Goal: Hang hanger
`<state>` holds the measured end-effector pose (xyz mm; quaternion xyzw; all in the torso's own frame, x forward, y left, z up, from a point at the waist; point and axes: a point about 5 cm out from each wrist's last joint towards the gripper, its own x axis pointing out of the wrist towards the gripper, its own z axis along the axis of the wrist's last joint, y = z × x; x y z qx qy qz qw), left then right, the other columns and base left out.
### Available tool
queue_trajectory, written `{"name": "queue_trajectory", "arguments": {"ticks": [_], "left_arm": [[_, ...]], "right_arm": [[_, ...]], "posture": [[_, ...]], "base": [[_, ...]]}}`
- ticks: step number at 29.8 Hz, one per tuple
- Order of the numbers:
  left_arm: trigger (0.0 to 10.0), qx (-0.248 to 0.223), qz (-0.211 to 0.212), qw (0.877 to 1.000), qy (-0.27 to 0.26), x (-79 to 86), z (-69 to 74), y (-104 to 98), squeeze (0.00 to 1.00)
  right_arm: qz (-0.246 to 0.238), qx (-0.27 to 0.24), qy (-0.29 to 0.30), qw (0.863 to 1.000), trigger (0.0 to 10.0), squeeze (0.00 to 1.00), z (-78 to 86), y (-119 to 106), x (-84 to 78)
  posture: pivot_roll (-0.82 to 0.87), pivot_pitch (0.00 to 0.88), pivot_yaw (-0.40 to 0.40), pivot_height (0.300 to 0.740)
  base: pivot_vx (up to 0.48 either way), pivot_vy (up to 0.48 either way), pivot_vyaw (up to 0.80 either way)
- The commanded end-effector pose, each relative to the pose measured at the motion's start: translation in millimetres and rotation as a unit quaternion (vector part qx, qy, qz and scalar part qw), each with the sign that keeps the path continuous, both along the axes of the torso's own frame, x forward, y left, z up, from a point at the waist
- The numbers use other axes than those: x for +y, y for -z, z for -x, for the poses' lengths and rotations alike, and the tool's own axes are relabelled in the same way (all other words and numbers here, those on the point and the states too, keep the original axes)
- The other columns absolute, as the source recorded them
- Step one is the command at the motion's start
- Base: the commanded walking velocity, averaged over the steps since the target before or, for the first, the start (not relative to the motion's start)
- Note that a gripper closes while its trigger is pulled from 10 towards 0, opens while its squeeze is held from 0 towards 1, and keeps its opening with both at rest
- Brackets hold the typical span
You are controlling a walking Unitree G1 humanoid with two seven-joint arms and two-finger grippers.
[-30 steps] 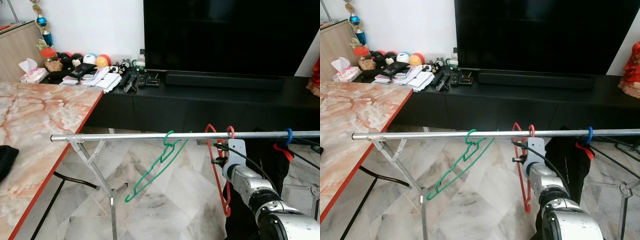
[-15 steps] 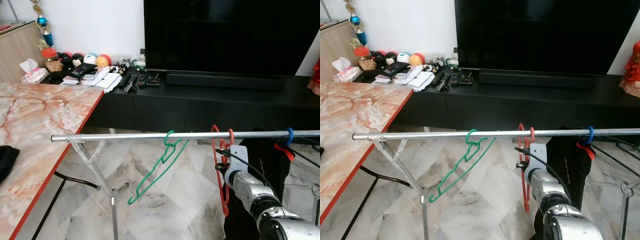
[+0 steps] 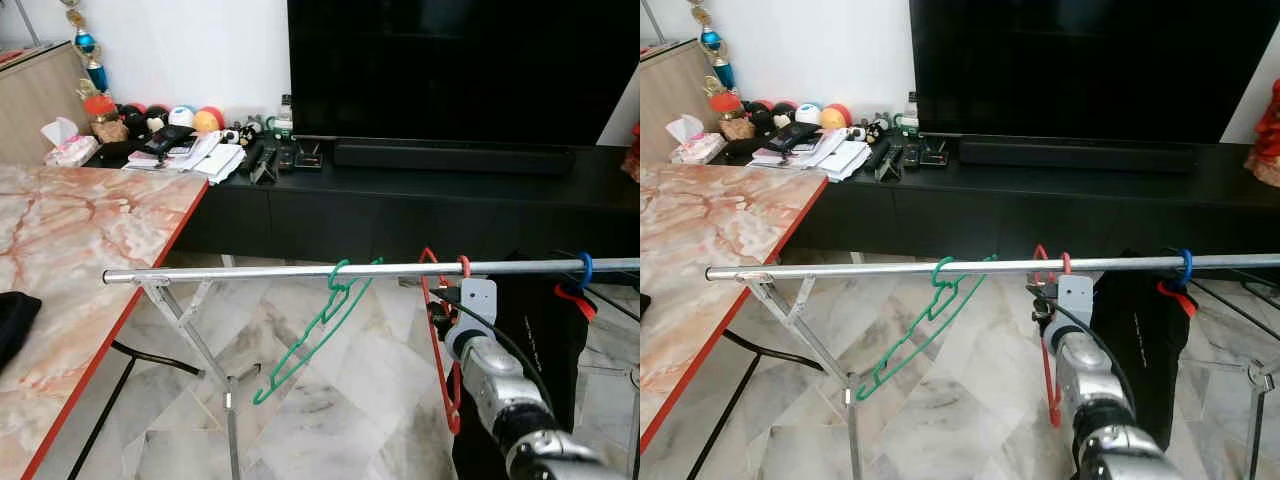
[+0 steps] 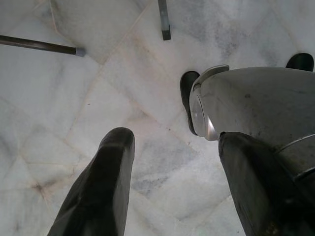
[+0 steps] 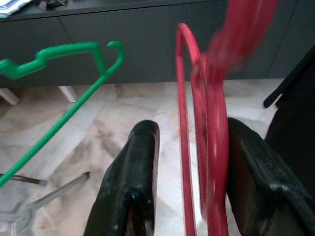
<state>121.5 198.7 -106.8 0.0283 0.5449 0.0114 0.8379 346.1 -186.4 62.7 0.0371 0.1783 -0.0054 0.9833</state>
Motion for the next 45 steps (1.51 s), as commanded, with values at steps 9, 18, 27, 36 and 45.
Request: {"name": "queue_trajectory", "arguments": {"ticks": [9,18,27,36,45], "left_arm": [[10.0,0.001,0.003,1.000,0.025,-18.0,-4.0,1,0.00],[10.0,0.004,-0.001,1.000,0.020,-6.6,1.8,2,0.00],[10.0,0.005,-0.007,1.000,0.025,-3.3,1.5,1,0.00],[10.0,-0.001,-0.005,1.000,0.003,-1.9,-1.3,0,0.00],[10.0,-0.002,0.000,1.000,-0.002,-2.7,-2.2,0,0.00]], "right_arm": [[-0.005,-0.111,0.017,0.994,10.0,0.00,19.6,-17,13.1],[0.002,-0.173,0.031,0.984,10.0,0.00,48.5,-30,13.8],[0.001,-0.165,0.023,0.986,10.0,0.00,64.5,-23,18.5],[0.010,-0.174,0.006,0.985,10.0,0.00,68.3,-26,21.6],[0.016,-0.178,0.011,0.984,10.0,0.00,66.4,-30,18.0]], "posture": [[-0.02,0.032,0.020,0.740],[-0.01,0.000,0.015,0.740],[0.00,0.000,0.014,0.740],[-0.01,0.000,-0.008,0.740],[-0.01,0.000,-0.016,0.740]], "base": [[0.000,0.000,0.00],[0.000,0.000,0.00],[0.000,0.000,0.00],[-0.201,0.000,0.00],[-0.288,0.000,0.00]]}}
